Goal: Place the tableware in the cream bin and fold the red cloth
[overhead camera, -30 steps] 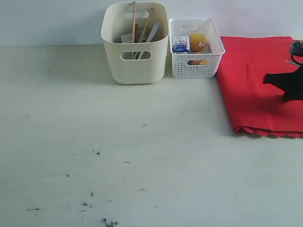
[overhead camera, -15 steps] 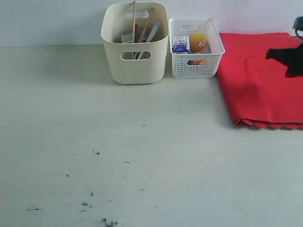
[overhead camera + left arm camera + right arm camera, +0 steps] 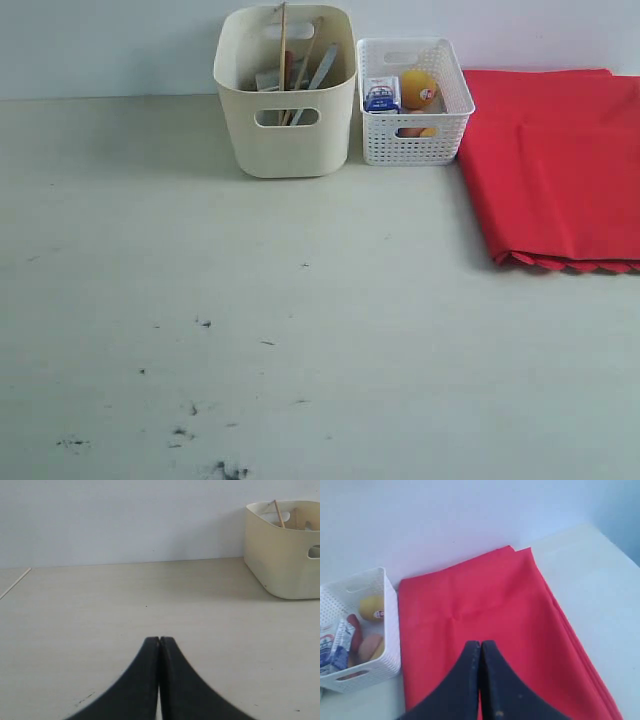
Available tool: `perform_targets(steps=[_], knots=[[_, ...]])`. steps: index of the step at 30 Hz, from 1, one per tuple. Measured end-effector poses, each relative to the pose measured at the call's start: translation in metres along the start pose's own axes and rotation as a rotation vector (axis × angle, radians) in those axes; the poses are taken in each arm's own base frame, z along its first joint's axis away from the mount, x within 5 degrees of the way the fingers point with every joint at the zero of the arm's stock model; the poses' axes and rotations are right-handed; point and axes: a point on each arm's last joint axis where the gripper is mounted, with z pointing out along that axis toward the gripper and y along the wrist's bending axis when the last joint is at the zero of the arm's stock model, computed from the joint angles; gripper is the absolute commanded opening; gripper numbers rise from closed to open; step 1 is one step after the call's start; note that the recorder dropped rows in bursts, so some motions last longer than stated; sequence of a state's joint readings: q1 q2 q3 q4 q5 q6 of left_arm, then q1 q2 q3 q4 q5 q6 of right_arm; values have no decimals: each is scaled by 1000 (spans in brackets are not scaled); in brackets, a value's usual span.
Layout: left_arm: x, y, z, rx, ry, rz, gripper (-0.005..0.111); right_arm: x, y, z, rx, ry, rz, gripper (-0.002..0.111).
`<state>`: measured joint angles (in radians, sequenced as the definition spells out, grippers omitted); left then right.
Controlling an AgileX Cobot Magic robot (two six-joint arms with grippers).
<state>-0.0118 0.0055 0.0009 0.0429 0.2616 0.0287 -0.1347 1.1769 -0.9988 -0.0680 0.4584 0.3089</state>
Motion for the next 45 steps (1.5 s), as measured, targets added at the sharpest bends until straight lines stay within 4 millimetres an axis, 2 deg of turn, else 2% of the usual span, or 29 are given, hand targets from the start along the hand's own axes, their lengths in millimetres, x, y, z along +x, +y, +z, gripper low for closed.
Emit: perform_targets(steps=[6,12,19,24,30,34,38,45], knots=[[0,0,0,0,0,0,3,46,-8,-65,-88,-60,121,0],[0,0,0,0,0,0,3,100,-14,-96,-194,-86,166,0],[0,0,0,0,0,0,3,149,-26,-104,-223,-176,134,0],[0,0,0,0,0,0,3,170,-34,-109,-232,-304,130,0],[0,0,0,0,0,0,3,195,-42,-108,-238,-332,189,0],[0,0,0,0,0,0,3,205,-48,-108,-228,-352,281,0],[0,0,0,0,0,0,3,208,-51,-107,-223,-398,300,0],[0,0,0,0,0,-2,3,227,-56,-90,-206,-387,296,0]])
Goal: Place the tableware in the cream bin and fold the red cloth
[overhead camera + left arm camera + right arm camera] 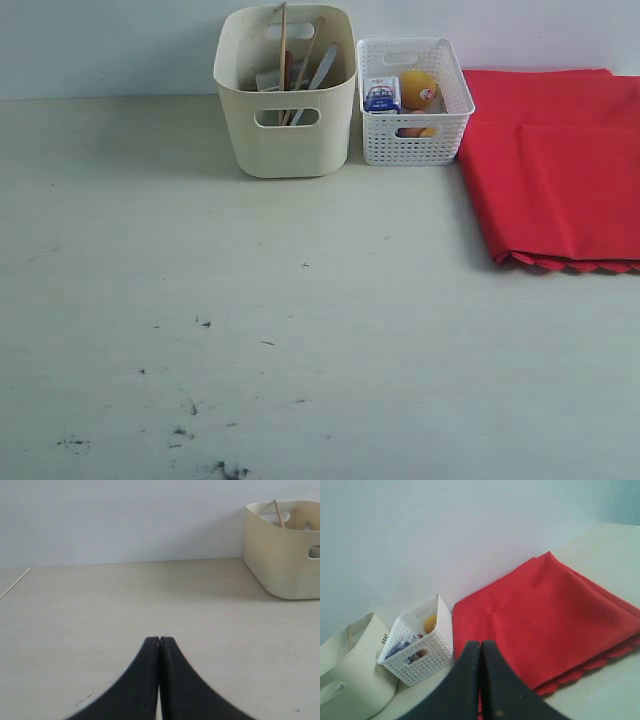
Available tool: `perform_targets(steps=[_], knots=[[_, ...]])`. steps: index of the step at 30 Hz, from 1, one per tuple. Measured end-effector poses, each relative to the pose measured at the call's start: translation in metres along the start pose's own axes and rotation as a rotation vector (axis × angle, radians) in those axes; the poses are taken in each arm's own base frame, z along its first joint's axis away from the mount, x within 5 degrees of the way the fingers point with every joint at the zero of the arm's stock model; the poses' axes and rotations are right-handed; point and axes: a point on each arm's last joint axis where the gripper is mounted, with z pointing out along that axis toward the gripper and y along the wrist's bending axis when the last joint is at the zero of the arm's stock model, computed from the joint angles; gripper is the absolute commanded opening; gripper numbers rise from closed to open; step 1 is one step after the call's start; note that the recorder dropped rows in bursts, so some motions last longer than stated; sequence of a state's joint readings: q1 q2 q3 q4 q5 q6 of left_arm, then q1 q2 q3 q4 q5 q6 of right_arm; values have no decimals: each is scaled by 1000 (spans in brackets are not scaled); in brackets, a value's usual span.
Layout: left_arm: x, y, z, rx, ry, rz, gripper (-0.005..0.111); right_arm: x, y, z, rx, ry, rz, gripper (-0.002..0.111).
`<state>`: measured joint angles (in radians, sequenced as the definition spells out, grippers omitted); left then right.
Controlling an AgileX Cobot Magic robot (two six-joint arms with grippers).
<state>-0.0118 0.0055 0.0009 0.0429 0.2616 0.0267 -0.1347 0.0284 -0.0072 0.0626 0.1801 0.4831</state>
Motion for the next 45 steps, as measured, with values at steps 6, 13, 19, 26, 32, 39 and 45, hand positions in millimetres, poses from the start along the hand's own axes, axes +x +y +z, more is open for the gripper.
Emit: perform_targets(steps=[6,13,19,26,32,39,45], knots=[[0,0,0,0,0,0,3,3,-2,0,20,26,-29,0],[0,0,0,0,0,0,3,3,-2,0,22,29,-31,0],[0,0,0,0,0,0,3,5,-3,0,31,46,-31,0],[0,0,0,0,0,0,3,6,-2,-1,7,68,-94,0],[0,0,0,0,0,0,3,8,0,-1,-47,98,-226,0],[0,0,0,0,0,0,3,9,-1,-1,-38,103,-269,0],[0,0,0,0,0,0,3,9,-2,-1,-37,103,-273,0]])
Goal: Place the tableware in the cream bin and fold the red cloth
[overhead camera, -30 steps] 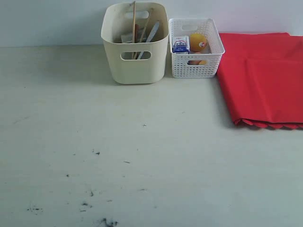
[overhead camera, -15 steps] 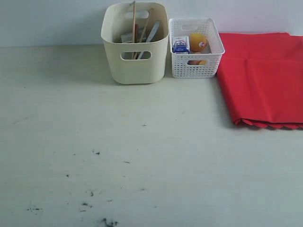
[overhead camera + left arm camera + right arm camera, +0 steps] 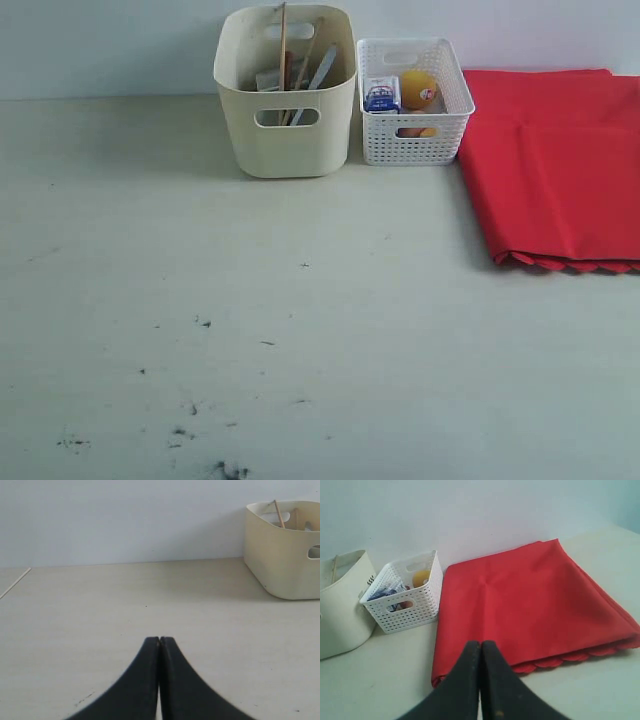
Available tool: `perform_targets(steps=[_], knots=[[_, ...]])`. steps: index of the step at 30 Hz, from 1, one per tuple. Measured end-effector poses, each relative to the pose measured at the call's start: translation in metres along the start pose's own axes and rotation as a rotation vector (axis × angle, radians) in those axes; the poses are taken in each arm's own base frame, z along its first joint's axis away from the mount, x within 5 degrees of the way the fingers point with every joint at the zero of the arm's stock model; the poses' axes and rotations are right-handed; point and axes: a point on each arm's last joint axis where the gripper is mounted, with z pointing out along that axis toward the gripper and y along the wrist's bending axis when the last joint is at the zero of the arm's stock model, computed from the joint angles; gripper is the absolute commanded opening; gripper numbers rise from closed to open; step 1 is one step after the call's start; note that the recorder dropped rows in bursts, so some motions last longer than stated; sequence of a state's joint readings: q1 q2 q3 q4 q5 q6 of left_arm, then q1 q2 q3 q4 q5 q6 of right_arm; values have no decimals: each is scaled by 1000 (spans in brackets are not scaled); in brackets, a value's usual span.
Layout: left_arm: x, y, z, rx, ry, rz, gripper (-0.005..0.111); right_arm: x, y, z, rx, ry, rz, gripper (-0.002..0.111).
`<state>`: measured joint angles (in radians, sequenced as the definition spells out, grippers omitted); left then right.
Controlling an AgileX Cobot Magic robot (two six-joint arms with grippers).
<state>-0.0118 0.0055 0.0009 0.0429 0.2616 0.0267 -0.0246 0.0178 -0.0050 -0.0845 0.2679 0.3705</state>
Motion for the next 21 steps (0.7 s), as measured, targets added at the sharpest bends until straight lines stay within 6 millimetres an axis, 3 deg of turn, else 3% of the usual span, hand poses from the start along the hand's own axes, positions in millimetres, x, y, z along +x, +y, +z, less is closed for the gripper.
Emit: perform_targets(steps=[21], knots=[[0,0,0,0,0,0,3,1,2,0,-46,17,-185,0]])
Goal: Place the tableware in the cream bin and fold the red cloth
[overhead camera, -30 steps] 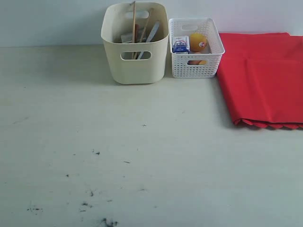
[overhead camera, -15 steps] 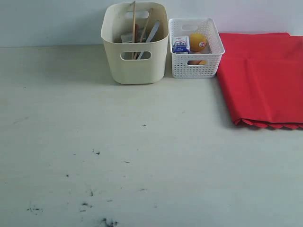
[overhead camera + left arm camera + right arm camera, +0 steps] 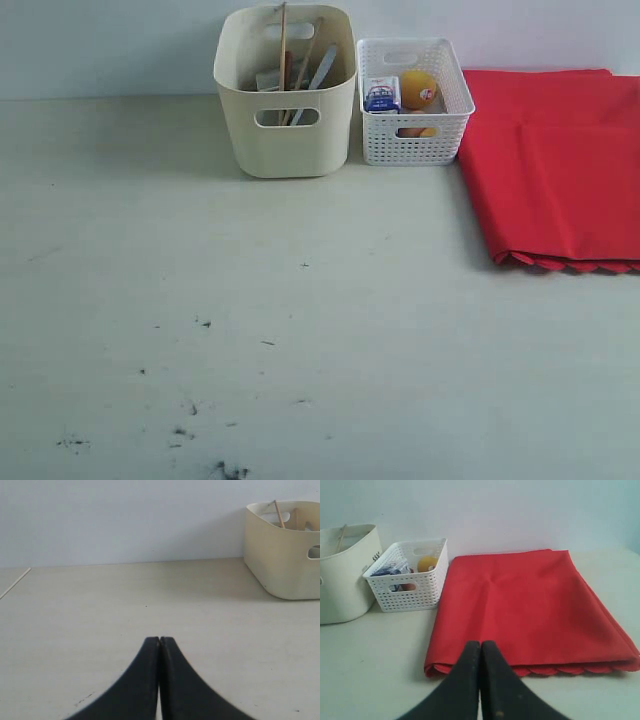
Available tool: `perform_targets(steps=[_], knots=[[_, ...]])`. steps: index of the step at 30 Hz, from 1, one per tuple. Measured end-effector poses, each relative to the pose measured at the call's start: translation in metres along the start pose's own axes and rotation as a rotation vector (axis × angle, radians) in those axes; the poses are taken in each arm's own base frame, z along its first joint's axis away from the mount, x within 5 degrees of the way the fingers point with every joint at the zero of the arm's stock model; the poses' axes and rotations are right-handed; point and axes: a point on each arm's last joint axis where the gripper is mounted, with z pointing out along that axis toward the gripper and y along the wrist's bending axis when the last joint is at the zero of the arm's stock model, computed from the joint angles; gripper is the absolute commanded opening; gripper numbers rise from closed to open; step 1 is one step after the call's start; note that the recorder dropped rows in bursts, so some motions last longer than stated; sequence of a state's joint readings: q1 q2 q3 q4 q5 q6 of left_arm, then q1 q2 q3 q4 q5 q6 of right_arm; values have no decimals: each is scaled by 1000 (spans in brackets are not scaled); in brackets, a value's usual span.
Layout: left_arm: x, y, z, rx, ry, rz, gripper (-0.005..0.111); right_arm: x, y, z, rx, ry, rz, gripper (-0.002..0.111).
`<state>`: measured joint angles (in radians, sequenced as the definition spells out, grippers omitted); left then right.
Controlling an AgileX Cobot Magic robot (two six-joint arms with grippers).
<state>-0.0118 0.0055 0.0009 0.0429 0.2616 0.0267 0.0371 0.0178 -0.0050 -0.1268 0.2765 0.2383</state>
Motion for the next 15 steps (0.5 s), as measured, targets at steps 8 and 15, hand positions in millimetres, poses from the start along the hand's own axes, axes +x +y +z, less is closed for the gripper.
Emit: perform_targets(steps=[8,15], knots=[[0,0,0,0,0,0,3,0,1,0,-16,2,-3,0],[0,0,0,0,0,0,3,0,1,0,-18,2,-4,0]])
